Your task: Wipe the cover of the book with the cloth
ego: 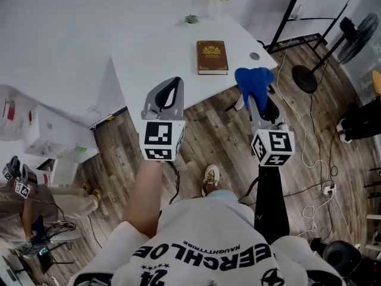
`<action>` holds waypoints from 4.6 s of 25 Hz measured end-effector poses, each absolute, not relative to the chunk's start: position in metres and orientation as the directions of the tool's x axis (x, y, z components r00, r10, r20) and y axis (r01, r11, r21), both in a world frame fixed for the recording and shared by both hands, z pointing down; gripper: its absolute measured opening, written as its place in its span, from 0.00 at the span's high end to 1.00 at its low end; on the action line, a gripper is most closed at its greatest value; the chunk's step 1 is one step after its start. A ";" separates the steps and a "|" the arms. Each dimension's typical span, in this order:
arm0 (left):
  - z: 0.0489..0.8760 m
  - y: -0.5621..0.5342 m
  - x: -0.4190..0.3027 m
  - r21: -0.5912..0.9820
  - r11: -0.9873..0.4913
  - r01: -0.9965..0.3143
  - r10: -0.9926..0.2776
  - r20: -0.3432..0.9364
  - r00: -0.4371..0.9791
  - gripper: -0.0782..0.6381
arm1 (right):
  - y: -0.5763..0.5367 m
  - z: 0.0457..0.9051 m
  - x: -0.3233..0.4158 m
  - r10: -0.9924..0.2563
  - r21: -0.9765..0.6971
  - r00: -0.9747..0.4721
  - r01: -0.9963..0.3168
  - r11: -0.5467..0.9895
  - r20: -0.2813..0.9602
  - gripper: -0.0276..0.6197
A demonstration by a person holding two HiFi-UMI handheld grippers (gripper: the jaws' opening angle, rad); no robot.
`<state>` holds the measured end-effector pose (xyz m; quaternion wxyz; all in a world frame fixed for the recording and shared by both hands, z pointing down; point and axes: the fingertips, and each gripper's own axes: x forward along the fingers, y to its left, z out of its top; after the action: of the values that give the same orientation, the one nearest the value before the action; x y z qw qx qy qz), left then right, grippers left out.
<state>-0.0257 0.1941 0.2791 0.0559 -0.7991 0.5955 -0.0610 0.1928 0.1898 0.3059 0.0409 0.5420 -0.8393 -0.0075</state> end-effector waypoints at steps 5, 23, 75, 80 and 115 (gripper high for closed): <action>0.280 0.150 -0.024 -0.162 -0.248 -0.955 -0.968 0.015 0.249 0.81 | 0.141 0.311 0.194 -0.899 0.066 -0.433 -0.897 0.437 0.068 0.76; 0.283 0.056 -0.029 -0.165 -0.225 -0.960 -0.972 -0.024 0.232 0.81 | 0.033 0.318 0.185 -0.903 0.051 -0.428 -0.902 0.430 0.037 0.76; 0.374 -0.232 -0.076 -0.063 -0.347 -0.936 -0.937 0.064 0.343 0.81 | -0.255 0.467 0.037 -0.669 -0.131 -0.502 -0.841 0.524 0.548 0.76; 0.388 -0.240 -0.085 -0.056 -0.323 -0.945 -0.944 0.098 0.317 0.81 | -0.258 0.513 0.017 -0.565 -0.150 -0.513 -0.811 0.565 0.646 0.76; 0.403 -0.239 -0.069 -0.034 -0.326 -0.945 -0.937 0.143 0.319 0.81 | -0.260 0.567 0.108 -0.544 -0.081 -0.334 -0.897 0.435 0.770 0.76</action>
<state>-0.0687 -0.2386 0.4026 -0.0276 -0.8115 0.5797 -0.0681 0.1083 -0.2598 0.5672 0.3423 0.4648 -0.7750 0.2573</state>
